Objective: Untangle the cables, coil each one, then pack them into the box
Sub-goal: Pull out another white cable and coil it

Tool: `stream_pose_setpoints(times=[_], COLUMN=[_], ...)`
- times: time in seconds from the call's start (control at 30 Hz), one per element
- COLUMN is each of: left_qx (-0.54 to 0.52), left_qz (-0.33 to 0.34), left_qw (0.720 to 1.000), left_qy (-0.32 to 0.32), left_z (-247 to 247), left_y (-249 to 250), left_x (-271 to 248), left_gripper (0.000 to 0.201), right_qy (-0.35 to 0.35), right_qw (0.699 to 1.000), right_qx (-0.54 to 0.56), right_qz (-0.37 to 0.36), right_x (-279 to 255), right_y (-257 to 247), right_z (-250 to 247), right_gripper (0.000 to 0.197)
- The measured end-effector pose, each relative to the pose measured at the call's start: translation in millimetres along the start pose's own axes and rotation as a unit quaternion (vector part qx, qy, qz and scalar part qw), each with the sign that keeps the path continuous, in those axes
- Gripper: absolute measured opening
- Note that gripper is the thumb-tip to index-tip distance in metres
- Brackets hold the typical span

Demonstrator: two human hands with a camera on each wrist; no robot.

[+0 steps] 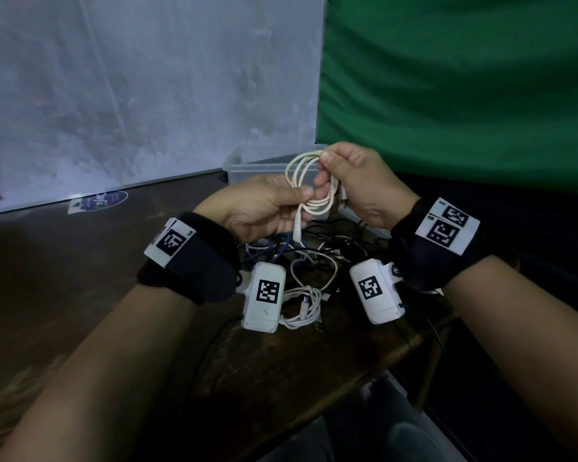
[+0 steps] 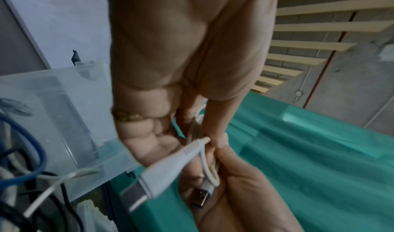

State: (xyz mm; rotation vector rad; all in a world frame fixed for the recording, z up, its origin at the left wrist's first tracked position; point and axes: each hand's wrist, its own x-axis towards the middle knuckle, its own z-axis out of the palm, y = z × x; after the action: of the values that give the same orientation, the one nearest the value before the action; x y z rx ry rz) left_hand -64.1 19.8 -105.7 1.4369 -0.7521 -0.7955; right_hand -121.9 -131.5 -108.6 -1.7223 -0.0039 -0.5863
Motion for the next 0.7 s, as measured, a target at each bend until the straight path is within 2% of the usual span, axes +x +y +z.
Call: stream_pose_setpoints(times=[0.13, 0.2, 0.5, 0.6, 0.7], left_qx=[0.014, 0.027, 0.095, 0.101, 0.085], left_qz=[0.006, 0.008, -0.007, -0.008, -0.018], left_qw=[0.997, 0.996, 0.991, 0.992, 0.995], left_qy=[0.071, 0.081, 0.093, 0.079, 0.045], left_z=[-2, -1, 4, 4, 2], left_y=[-3, -4, -3, -1, 4], left_x=[6, 7, 4, 1, -3], left_gripper=[0.008, 0.009, 0.016, 0.009, 0.01], right_qy=[0.0, 0.0, 0.07, 0.075, 0.063], right_qw=[0.997, 0.995, 0.996, 0.992, 0.987], right_qx=[0.065, 0.085, -0.048, -0.092, -0.131], right_qz=[0.045, 0.061, -0.009, -0.033, -0.066], right_x=[0, -2, -2, 0, 2], right_y=[0, -2, 2, 2, 3], right_z=[5, 6, 6, 5, 2], right_gripper=[0.028, 0.025, 0.029, 0.032, 0.03])
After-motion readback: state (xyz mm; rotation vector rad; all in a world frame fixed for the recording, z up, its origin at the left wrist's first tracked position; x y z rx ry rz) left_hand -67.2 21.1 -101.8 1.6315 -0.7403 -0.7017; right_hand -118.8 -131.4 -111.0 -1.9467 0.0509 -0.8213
